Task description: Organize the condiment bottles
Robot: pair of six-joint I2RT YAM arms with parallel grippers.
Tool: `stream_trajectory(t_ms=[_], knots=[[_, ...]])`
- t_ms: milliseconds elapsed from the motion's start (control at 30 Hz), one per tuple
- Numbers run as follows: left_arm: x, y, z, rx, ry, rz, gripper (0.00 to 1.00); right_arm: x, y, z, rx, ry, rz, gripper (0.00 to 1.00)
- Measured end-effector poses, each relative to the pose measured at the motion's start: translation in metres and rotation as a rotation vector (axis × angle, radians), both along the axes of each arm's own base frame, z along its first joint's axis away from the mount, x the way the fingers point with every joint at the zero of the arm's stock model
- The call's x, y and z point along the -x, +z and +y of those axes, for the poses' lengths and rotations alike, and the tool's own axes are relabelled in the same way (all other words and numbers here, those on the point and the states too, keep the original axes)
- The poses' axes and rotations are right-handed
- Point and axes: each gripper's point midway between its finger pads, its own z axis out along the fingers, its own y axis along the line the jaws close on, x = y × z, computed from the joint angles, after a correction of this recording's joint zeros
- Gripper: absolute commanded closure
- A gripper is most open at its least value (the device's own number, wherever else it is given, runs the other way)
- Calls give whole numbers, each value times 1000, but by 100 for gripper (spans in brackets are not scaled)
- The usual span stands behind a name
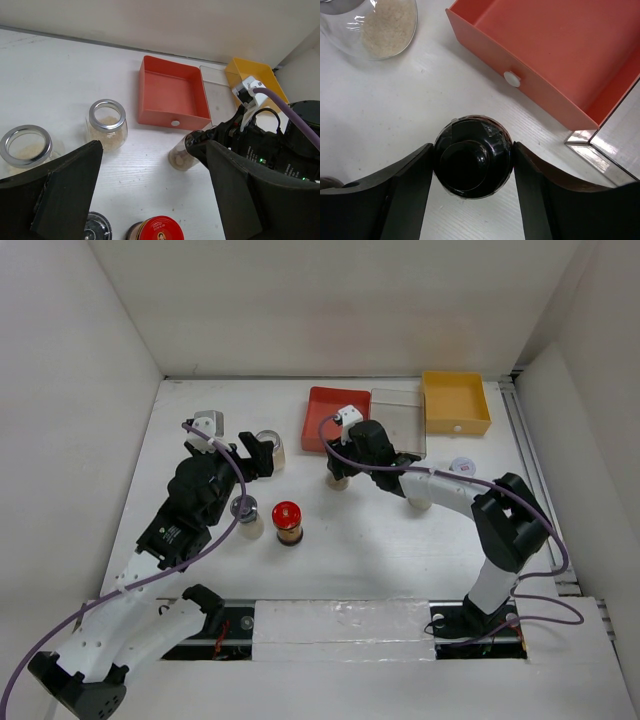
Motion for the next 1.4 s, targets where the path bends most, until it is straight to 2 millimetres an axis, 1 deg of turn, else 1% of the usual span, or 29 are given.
stream_trajectory(t_ms=[67, 100, 133, 200, 300, 333, 433, 467, 500, 633, 733, 800, 867, 1000, 1067, 1133, 1167, 1200, 1267, 1333, 1400], knots=[[0, 0, 0, 0, 0, 0, 19, 0, 0, 0, -2, -2, 1, 36], [0, 0, 0, 0, 0, 0, 19, 0, 0, 0, -2, -3, 1, 30], [0, 0, 0, 0, 0, 0, 19, -1, 0, -1, -2, -3, 1, 27], [0, 0, 0, 0, 0, 0, 19, -1, 0, 0, -3, -3, 0, 22], [0, 0, 0, 0, 0, 0, 19, -1, 0, 0, -4, -3, 0, 22], [0, 0, 0, 0, 0, 0, 19, -1, 0, 0, -4, -3, 0, 29], [1, 1, 0, 1, 0, -2, 19, -1, 0, 0, -4, -4, 1, 42], [1, 1, 0, 2, 0, -4, 19, -1, 0, 0, -5, -4, 1, 50], [1, 1, 1, 3, 0, -4, 19, -1, 0, 0, -6, -3, 2, 52], [2, 3, 1, 7, 0, -8, 19, 0, 1, 1, -8, 0, 2, 52], [2, 3, 1, 8, 0, -8, 19, 2, 7, -1, -9, 5, 3, 53], [2, 2, 1, 8, 0, -7, 19, 1, 22, 2, -24, 9, -13, 54], [2, 2, 1, 8, 0, -7, 19, -5, 46, 8, -57, 17, -48, 54], [2, 3, 1, 9, 0, -8, 19, -31, 120, 22, -163, 31, -169, 54], [2, 3, 1, 10, 0, -10, 19, -50, 157, 26, -213, 24, -243, 54], [3, 4, 2, 12, 0, -12, 19, -73, 182, 30, -251, 17, -299, 55], [3, 4, 2, 12, 0, -13, 19, -87, 190, 32, -265, 10, -325, 55], [3, 5, 2, 13, 0, -14, 19, -101, 193, 33, -269, 2, -340, 55], [3, 5, 2, 13, 0, -14, 19, -129, 184, 35, -266, -16, -347, 55], [3, 5, 2, 13, 0, -15, 19, -152, 158, 34, -242, -32, -321, 55], [4, 5, 2, 15, -1, -16, 19, -168, 128, 31, -210, -47, -281, 55]])
